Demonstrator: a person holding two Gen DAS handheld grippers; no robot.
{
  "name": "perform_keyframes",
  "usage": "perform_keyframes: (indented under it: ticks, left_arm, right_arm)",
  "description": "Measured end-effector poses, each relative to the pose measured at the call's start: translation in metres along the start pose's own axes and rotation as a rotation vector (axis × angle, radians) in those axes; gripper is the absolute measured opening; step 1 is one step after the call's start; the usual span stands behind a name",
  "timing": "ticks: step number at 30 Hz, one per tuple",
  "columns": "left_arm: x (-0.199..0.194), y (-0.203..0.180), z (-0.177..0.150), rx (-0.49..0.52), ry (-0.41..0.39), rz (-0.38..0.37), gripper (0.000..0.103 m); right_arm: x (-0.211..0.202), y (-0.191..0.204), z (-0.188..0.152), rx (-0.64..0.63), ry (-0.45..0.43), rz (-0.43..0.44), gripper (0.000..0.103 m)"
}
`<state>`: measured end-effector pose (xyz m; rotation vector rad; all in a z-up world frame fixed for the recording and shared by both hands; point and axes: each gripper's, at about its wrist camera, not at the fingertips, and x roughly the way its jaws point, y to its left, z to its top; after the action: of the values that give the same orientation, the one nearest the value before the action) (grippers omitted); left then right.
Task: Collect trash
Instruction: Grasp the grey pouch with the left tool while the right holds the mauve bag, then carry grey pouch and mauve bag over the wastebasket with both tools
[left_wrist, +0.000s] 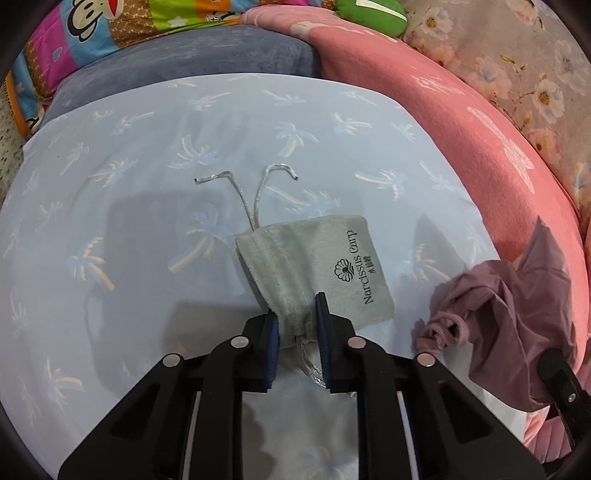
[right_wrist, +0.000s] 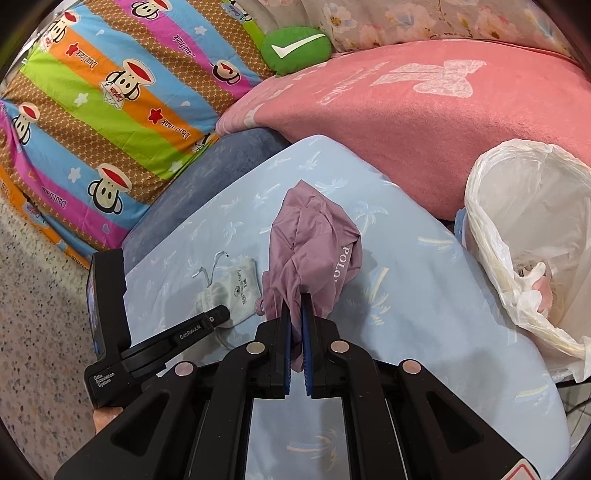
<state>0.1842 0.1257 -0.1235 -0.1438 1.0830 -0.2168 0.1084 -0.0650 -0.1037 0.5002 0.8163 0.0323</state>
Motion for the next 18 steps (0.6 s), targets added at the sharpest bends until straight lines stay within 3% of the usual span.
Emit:
perform_keyframes:
  ticks: [18]
  left_arm:
    - [-0.051, -0.015, -0.044, -0.007, -0.031, -0.078, 0.016]
  right_arm:
    - [-0.06, 0.0, -0.01, -0.022, -0.062, 0.037, 0.005]
